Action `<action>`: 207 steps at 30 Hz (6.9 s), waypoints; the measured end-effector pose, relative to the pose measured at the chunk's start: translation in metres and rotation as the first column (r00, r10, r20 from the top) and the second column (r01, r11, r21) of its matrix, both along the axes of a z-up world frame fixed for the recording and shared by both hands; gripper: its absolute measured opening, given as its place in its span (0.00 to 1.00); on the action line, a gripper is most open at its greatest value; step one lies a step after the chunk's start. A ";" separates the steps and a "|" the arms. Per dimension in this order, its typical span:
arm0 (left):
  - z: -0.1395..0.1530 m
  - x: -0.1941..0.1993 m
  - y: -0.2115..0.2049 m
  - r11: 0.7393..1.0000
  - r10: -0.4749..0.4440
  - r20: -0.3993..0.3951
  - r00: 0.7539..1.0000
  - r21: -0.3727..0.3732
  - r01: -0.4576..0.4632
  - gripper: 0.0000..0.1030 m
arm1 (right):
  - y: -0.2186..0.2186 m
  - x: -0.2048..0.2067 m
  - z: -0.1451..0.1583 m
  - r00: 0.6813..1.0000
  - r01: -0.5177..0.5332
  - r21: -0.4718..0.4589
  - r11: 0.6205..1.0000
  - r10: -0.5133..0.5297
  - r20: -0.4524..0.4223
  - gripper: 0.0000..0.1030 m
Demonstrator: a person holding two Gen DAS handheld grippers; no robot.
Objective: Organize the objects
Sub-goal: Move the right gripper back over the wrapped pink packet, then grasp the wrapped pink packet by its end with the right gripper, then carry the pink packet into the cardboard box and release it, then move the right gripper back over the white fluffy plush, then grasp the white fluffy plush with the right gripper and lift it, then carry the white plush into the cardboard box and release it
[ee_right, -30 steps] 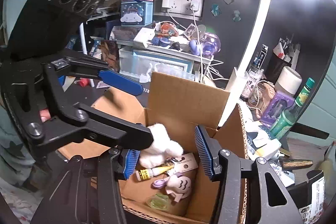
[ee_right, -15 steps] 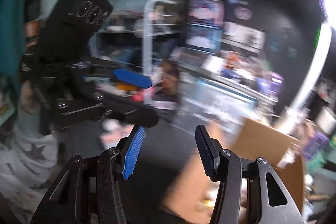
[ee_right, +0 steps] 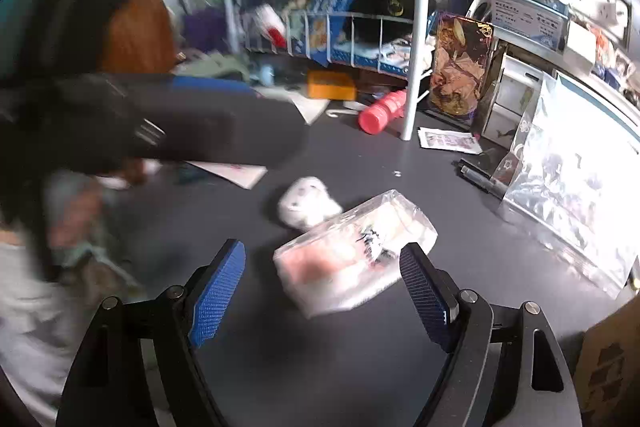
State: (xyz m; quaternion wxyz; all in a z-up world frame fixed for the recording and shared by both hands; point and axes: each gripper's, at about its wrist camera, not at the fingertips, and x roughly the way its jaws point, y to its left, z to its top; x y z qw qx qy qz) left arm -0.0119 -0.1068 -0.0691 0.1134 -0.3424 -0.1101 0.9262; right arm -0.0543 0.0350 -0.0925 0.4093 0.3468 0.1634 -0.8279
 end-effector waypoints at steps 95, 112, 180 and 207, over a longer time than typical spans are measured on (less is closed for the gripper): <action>0.088 -0.147 0.272 0.821 -0.565 0.015 0.825 0.106 0.561 0.27 | 0.271 -0.010 0.117 0.943 0.307 -0.104 0.946 -0.317 -0.099 0.24; 0.081 -0.147 0.302 0.800 -0.599 0.051 0.799 0.057 0.597 0.77 | 0.299 -0.014 0.111 0.919 0.376 -0.084 0.923 -0.383 -0.095 0.50; -0.044 -0.043 0.026 0.952 -0.162 0.111 0.980 0.279 0.126 0.52 | 0.002 -0.002 0.012 0.982 -0.177 0.038 0.983 0.179 -0.059 0.31; 0.093 -0.086 0.182 0.851 -0.502 -0.066 0.862 0.137 0.507 0.25 | 0.156 0.011 0.128 0.960 0.113 -0.060 0.992 -0.125 -0.250 0.31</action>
